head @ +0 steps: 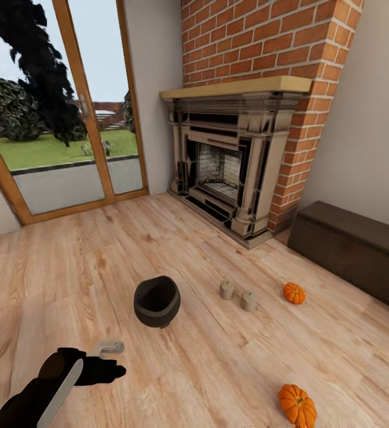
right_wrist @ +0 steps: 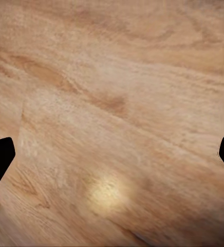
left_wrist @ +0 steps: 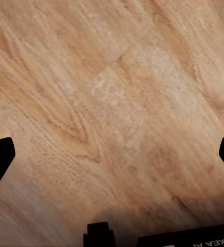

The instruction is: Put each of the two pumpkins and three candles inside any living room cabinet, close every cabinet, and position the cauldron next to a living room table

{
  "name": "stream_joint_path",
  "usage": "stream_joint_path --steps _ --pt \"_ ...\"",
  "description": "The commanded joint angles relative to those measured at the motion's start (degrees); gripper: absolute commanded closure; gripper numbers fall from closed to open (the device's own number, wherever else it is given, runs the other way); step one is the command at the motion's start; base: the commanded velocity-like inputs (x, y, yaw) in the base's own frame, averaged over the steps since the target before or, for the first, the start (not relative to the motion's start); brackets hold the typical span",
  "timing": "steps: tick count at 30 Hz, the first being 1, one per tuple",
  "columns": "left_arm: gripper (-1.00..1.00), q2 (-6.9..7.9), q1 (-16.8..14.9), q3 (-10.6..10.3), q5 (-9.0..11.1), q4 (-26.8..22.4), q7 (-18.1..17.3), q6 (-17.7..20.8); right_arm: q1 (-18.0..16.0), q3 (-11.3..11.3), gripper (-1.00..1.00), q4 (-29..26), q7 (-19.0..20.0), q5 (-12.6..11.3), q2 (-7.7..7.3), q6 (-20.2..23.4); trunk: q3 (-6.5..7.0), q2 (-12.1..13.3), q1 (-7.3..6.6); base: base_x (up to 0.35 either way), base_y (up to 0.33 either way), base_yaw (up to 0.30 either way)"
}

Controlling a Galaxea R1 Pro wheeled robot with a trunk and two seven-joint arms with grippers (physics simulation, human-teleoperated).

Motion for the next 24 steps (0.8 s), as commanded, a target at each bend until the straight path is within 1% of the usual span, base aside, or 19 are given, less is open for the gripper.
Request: stream_joint_path --steps 1,6,12,16,19,24 --pt "-1.00 0.05 0.0 0.0 -0.3 -0.1 -0.3 0.2 0.0 0.4 -1.00 0.0 0.1 -0.6 -0.06 0.1 -0.05 0.0 -0.01 0.021 0.017 -0.227" --pt "-1.00 0.05 0.0 0.0 -0.3 -0.1 -0.3 0.2 0.0 0.4 -1.00 0.0 0.1 -0.6 -0.07 0.2 -0.05 0.0 -0.01 0.098 0.077 -0.084" --pt "-1.00 0.05 0.0 0.0 -0.4 -0.1 -0.3 0.2 0.0 0.4 -1.00 0.0 0.1 -0.6 -0.11 0.2 -0.05 0.0 -0.01 0.126 0.051 -0.011" --pt "-1.00 0.05 0.0 0.0 -0.4 -0.1 -0.3 0.2 0.0 0.4 -1.00 0.0 0.1 -0.6 -0.09 0.2 -0.05 0.0 -0.01 0.044 0.026 -0.011" --pt "-1.00 0.05 0.0 0.0 -0.4 -0.1 -0.3 0.2 0.0 0.4 -1.00 0.0 0.1 -0.6 -0.10 0.2 -0.05 0.0 -0.01 0.008 0.086 -0.154" --pt "-1.00 0.05 0.0 0.0 -0.4 -0.1 -0.3 0.2 0.0 0.4 -1.00 0.0 0.1 -0.6 -0.07 0.1 -0.05 0.0 -0.01 0.002 0.021 -0.251"
